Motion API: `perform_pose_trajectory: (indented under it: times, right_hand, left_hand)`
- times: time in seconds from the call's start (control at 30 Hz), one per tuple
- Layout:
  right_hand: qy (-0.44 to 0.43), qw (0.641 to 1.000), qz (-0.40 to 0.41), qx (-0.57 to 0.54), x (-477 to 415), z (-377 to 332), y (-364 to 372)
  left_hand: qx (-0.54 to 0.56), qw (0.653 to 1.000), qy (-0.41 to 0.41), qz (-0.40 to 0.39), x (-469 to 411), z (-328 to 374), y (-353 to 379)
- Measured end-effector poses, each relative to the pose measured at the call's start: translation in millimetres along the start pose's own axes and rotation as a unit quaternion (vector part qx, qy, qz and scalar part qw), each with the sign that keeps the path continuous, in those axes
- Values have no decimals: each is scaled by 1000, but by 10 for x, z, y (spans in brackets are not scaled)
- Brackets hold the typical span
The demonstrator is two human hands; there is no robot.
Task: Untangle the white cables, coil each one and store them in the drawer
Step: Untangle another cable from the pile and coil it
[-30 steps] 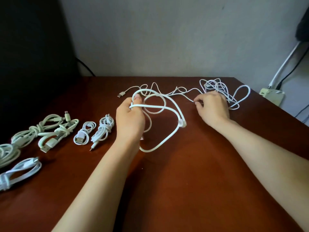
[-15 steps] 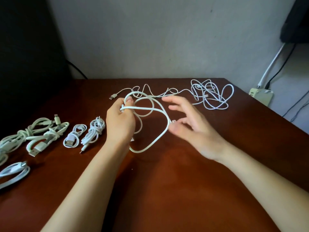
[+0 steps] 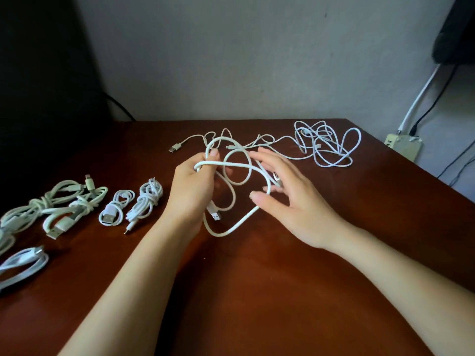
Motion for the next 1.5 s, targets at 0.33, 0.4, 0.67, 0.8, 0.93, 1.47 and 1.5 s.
perform_pose_trajectory:
  times: [0.33,0.4,0.67,0.8,0.93,1.47,1.5]
  right_hand:
    - [179,982,12,-65,-48,335,-97]
    - [182,983,5,-33,-52,378,-112]
    - [102,990,86,50,-137,307,-308]
    - [68,973,179,131,-179,309,-558]
    - [4,943,229,241,-212,305,-747]
    - [84,936,152,306,-225,549,-836]
    - [66,931,164,320,-228,507,-847]
  left_hand:
    - [-27,983,2,-179,248,71,308]
    - [-31,980,-4,-195,272,71,330]
    - [16,977,-73,-199,229,-52,308]
    - [90,969,-111,-200,203,-43,307]
    - [115,969,-112,-186,176,-25,288]
    - [95,992,-54,-56,72,-37,124]
    - [102,992,-54,-52,72,-21,116]
Point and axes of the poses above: each hand's wrist, its own x-axis away from the middle knuckle, its own y-axis out of the palm, z = x × y, the point moved 8 cm from there along -x, towards the middle knuckle, and after that the axes turned 12 degrees about z, right-handed, at the moved point
